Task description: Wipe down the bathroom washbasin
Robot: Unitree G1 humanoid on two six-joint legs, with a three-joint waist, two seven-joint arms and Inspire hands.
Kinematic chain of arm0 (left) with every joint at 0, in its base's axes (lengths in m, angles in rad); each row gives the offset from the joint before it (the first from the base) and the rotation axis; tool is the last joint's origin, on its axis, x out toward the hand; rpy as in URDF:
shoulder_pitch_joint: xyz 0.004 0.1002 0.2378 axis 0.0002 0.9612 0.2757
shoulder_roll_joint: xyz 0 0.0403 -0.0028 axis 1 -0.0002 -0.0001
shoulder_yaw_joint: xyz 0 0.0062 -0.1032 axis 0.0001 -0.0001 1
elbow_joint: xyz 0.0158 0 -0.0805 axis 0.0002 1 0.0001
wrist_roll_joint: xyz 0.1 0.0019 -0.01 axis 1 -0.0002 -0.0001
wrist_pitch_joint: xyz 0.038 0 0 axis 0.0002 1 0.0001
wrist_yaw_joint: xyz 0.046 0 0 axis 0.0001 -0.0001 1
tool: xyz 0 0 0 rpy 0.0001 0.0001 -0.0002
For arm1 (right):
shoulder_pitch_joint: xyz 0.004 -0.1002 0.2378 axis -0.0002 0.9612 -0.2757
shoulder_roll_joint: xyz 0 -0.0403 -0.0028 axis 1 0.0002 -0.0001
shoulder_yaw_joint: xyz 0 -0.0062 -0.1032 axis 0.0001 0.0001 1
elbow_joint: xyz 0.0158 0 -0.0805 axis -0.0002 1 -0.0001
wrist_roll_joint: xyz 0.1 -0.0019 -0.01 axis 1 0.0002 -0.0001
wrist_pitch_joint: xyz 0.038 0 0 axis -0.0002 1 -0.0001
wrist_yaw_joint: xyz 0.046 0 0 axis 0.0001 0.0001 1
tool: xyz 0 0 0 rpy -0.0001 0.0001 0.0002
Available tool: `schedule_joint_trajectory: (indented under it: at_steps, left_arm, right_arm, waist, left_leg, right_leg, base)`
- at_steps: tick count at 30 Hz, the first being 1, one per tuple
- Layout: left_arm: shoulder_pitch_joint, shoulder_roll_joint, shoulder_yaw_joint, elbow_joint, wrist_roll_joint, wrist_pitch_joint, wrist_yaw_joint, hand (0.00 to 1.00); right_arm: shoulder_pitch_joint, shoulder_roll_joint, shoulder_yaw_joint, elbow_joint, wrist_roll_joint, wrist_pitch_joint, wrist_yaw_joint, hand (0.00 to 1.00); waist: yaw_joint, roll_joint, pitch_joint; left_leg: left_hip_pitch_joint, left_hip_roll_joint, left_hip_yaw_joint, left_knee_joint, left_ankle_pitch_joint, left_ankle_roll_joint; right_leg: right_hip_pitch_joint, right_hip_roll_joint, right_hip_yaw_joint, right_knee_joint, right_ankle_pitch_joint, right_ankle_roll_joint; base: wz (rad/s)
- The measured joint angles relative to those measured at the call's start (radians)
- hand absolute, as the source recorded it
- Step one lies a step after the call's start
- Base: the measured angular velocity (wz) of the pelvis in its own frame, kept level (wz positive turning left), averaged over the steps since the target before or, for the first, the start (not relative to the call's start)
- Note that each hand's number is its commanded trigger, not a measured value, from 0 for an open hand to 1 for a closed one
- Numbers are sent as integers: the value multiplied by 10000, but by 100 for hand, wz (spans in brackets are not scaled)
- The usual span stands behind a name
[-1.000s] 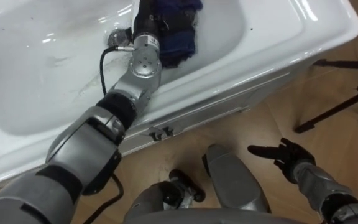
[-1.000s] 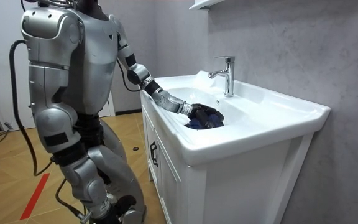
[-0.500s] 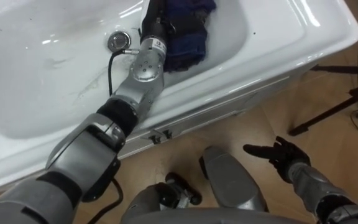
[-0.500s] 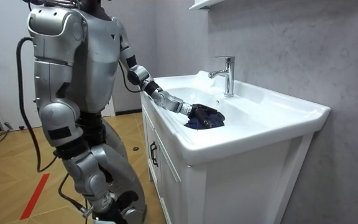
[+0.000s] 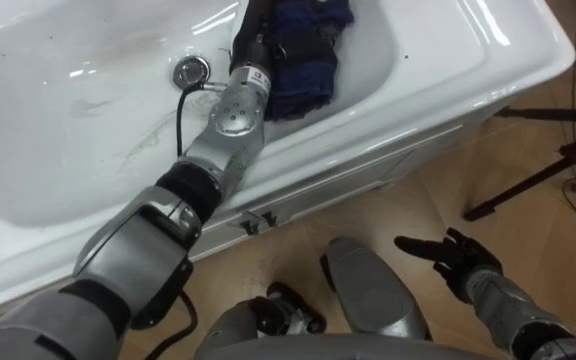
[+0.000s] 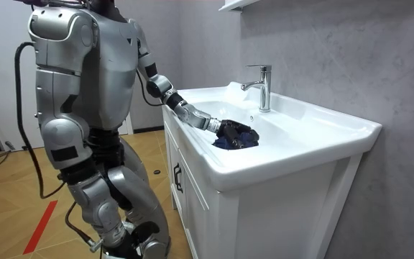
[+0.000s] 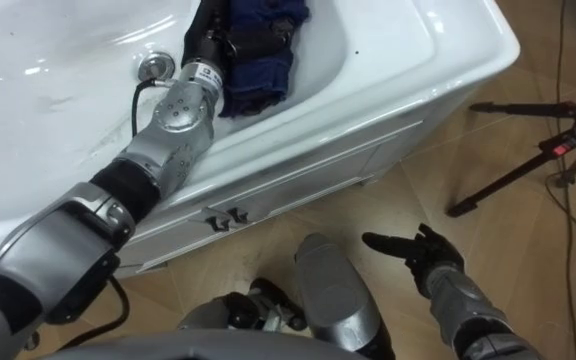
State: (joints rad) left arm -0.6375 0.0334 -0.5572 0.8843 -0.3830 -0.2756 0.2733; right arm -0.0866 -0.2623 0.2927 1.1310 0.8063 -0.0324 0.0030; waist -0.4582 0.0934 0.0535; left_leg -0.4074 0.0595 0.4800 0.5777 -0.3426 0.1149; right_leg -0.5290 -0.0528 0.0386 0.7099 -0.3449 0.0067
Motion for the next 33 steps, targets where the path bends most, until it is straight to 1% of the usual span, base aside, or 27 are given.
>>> schedule_joint_trajectory:
  at_steps: [1,2,3,5,8,9,11,12,13,14,15,16,17,18,19,20,21,23,25,26,28,29,30,32,33]
  left_arm:
    - [34,-5,7,-17,644,17,32,100]
    - [47,-6,7,-17,1183,25,102,100]
    - [44,-11,7,-18,1443,30,158,100]
    - [38,-37,12,-1,2635,109,361,100]
    - [-25,-33,20,94,3460,272,504,100]
    - [-17,-26,23,157,3604,274,511,100]
    - [-62,37,33,421,4251,297,514,100]
    - [-52,47,32,436,4418,324,502,100]
    - [-37,155,27,545,4735,348,499,100]
    - [-34,213,30,778,5049,348,522,100]
    - [-31,272,33,864,5201,347,538,100]
    - [-30,403,32,1010,5555,348,588,100]
    - [-21,542,30,1186,5841,347,624,100]
    - [-19,607,32,1280,5950,347,665,100]
    - [-15,745,41,1457,6022,348,721,100]
    - [32,919,49,1496,6288,348,777,100]
    - [69,999,52,1495,6373,347,791,100]
    - [201,1259,65,1528,6609,348,841,100]
    - [208,1349,63,1725,6639,349,876,100]
    - [215,1371,194,1953,6668,348,873,100]
    - [239,1407,487,2335,6721,349,859,100]
    - [272,1422,674,2570,6820,351,834,100]
    - [313,1467,759,2603,6872,363,803,100]
    - [470,1715,1027,2600,7121,407,665,100]
    - [491,1761,1063,2600,7175,438,668,100]
  right_arm:
    - [37,-3,1,20,-121,9,7,0]
    - [70,-21,3,31,-128,23,18,0]
    - [71,-37,3,63,-120,29,52,0]
    - [105,-110,3,323,-45,106,212,0]
    - [103,-191,0,323,-43,159,227,0]
    - [121,-211,-4,329,-44,192,226,0]
    - [161,-350,-13,320,-61,300,223,0]
    - [189,-401,-36,320,-64,327,228,0]
    - [236,-490,-140,327,-41,364,232,0]
    - [274,-581,-279,330,-55,406,274,0]
    - [277,-614,-350,328,-86,439,322,0]
    - [296,-652,-439,320,-156,465,400,0]
    - [335,-675,-453,322,-230,478,441,0]
    - [340,-680,-461,323,-251,483,445,0]
    - [337,-682,-511,330,-305,497,455,0]
    - [334,-711,-518,335,-369,526,487,0]
    - [337,-741,-520,344,-428,546,532,0]
    - [337,-913,-521,371,-753,557,635,0]
    - [328,-991,-523,390,-792,550,629,0]
    - [296,-989,-542,416,-836,545,625,0]
    - [256,-941,-626,450,-1108,535,631,0]
    - [288,-920,-691,450,-1142,520,627,0]
    - [298,-909,-698,451,-1143,507,624,0]
    - [301,-827,-773,485,-1317,459,625,0]
    - [294,-828,-786,496,-1392,450,626,0]
  waist:
    - [9,20,-14]
    - [17,75,-49]
    - [17,87,-55]
    - [18,81,-48]
    - [74,95,-36]
    - [87,96,-25]
    - [192,179,-10]
    - [211,203,12]
    - [236,306,51]
    - [241,417,51]
    - [245,451,58]
    - [242,489,61]
    - [244,489,61]
    - [246,499,65]
    - [273,519,62]
    - [294,522,64]
    - [301,522,64]
    - [397,527,62]
    - [511,528,61]
    - [569,506,76]
    - [604,508,77]
    - [791,527,64]
    - [843,525,65]
    - [922,515,59]
    - [977,516,59]
  left_leg:
    - [40,11,-19,13,-9,-17]
    - [54,15,-44,71,-15,-28]
    - [62,11,-59,81,-14,-28]
    - [126,7,-125,75,-14,-28]
    - [150,1,-131,59,-14,-27]
    - [157,7,-130,65,-14,-27]
    - [192,8,-134,74,-12,-24]
    - [203,8,-136,74,-12,-24]
    - [259,2,-146,81,-12,-24]
    - [324,-10,-133,66,-13,-26]
    - [347,-20,-128,65,-14,-27]
    - [362,-41,-129,67,-8,-33]
    - [381,-51,-126,81,0,-46]
    - [386,-47,-122,82,9,-58]
    - [361,-41,-130,80,32,-84]
    - [342,-40,-134,79,53,-98]
    - [338,-41,-134,79,63,-104]
    - [347,-40,-135,94,81,-125]
    - [369,-32,-173,87,116,-158]
    - [383,-29,-210,76,137,-180]
    - [457,-10,-308,59,171,-219]
    - [520,44,-332,16,199,-266]
    - [526,57,-386,9,212,-289]
    - [522,44,-656,-41,316,-342]
    - [512,36,-714,-58,339,-355]
  right_leg:
    - [55,11,-25,-3,-13,-7]
    - [90,3,-67,-5,-17,-14]
    - [110,-10,-96,-6,-20,-20]
    - [216,-28,-165,0,-23,-23]
    - [247,-33,-163,-1,-32,-16]
    - [255,-33,-166,1,-32,-16]
    - [287,-39,-165,20,-30,-19]
    - [299,-39,-166,18,-29,-20]
    - [357,-44,-169,19,-30,-20]
    - [402,-64,-170,35,-39,-29]
    - [410,-82,-172,65,-55,-41]
    - [414,-127,-201,133,-92,-66]
    - [411,-139,-194,212,-121,-85]
    - [418,-131,-189,216,-123,-91]
    - [456,-141,-195,228,-121,-112]
    - [428,-148,-204,258,-126,-133]
    - [414,-147,-206,279,-133,-146]
    - [393,-167,-203,339,-152,-181]
    - [440,-177,-230,342,-147,-207]
    - [523,-176,-271,334,-157,-232]
    - [671,-151,-393,258,-168,-278]
    - [774,-131,-445,130,-133,-337]
    - [820,-117,-496,83,-123,-357]
    - [947,-151,-776,-58,-99,-417]
    - [975,-164,-835,-93,-90,-435]
  base:
    - [6]
    - [7]
    - [8]
    - [8]
    - [0]
    - [0]
    - [-2]
    - [0]
    - [0]
    - [0]
    - [0]
    - [0]
    - [0]
    - [0]
    - [0]
    - [0]
    - [0]
    - [0]
    - [3]
    - [9]
    - [11]
    - [6]
    - [15]
    - [32]
    - [31]
